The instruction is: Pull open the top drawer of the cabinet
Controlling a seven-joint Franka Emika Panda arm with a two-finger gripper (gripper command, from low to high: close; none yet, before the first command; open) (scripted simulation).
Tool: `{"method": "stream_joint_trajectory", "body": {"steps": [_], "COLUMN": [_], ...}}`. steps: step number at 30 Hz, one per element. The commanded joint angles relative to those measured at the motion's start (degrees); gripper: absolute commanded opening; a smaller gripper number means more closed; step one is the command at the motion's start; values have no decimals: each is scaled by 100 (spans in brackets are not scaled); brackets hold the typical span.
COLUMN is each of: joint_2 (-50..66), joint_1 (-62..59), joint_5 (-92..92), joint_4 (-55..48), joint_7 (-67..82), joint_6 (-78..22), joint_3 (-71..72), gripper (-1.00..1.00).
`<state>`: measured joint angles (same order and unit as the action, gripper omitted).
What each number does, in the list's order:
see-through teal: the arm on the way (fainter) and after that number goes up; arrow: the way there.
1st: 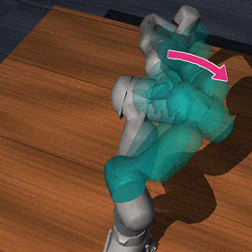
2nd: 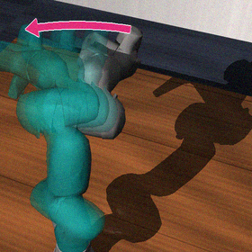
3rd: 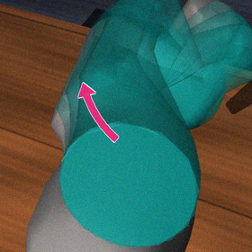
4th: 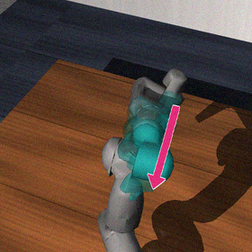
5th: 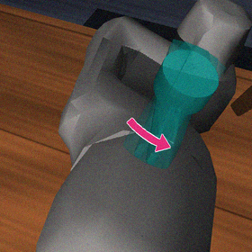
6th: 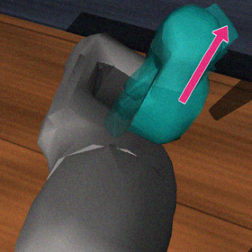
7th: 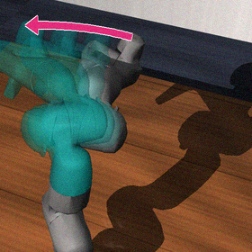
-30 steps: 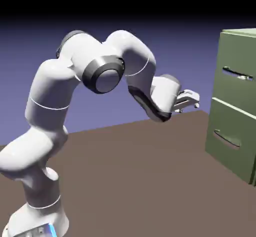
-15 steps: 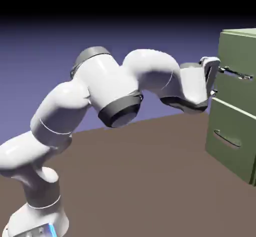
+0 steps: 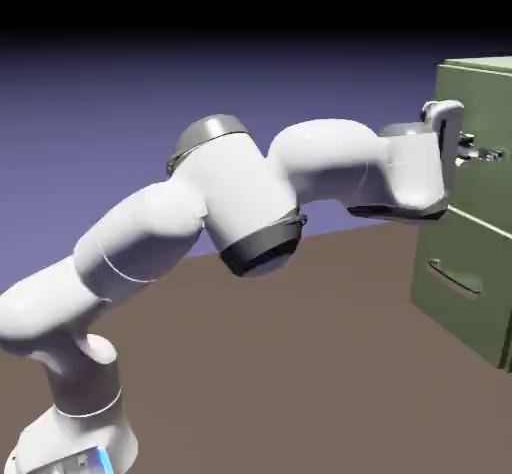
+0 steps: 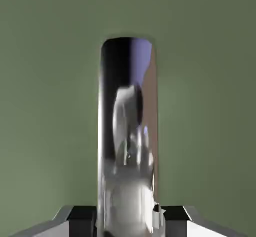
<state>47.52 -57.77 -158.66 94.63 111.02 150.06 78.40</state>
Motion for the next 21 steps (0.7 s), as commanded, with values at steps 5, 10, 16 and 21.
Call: {"method": "stream_joint_trajectory", "body": {"steps": [5,10,16,21], "joint_2": [-388,-637,-611,-305], "joint_1": [-931,-1968,-3214,-4252], "joint_5": [-44,-38,45,199], "joint_4": [1039,2005,3055,3964], "joint_7": [-376,-639,-695,-541], "joint_6": [-268,-492,-729,-924], "joint_3": [614,1404,2455,3362], "gripper": [-100,-100,-100,-100]}}
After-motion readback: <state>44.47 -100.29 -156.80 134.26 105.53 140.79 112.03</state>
